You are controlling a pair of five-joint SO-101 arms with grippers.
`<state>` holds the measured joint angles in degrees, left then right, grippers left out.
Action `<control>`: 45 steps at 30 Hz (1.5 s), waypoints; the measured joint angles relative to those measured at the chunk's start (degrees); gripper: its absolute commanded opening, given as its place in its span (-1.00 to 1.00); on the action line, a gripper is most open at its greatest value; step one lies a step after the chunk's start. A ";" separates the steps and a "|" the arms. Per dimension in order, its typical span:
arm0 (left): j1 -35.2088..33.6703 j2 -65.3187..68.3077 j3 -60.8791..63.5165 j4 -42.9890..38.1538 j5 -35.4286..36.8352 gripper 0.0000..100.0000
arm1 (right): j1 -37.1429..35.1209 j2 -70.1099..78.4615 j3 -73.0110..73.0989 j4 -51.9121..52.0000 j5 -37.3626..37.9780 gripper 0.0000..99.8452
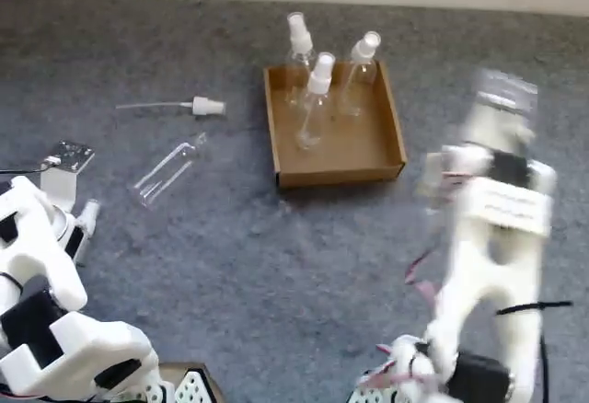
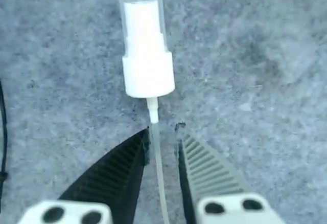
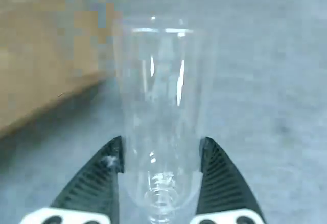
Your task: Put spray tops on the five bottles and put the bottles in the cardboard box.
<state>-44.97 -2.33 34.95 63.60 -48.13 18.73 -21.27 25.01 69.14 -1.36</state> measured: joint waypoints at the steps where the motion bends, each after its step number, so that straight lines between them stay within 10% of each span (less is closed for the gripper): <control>1: 0.09 0.00 0.00 0.00 0.00 -0.82 | 4.22 2.02 0.97 -2.37 0.00 -0.99; 10: 0.00 0.00 0.35 0.00 0.00 -0.82 | 15.65 21.54 1.58 -8.35 -12.40 -0.97; 16: 0.09 0.00 0.35 0.00 0.00 -0.82 | 15.47 25.14 0.70 -8.79 -12.48 -0.60; 31: 0.00 0.00 0.35 0.00 0.00 -0.82 | 15.47 22.24 -8.35 1.14 11.34 -0.43; 37: 0.00 0.00 0.35 0.00 0.00 -0.82 | 13.27 12.92 -15.91 9.14 37.01 -0.43; 45: 0.00 0.00 0.35 0.00 0.00 -0.82 | 17.93 5.01 -7.47 16.79 103.91 -0.43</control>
<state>-44.97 -2.33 35.30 63.60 -48.13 36.66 -16.26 17.54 85.93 102.55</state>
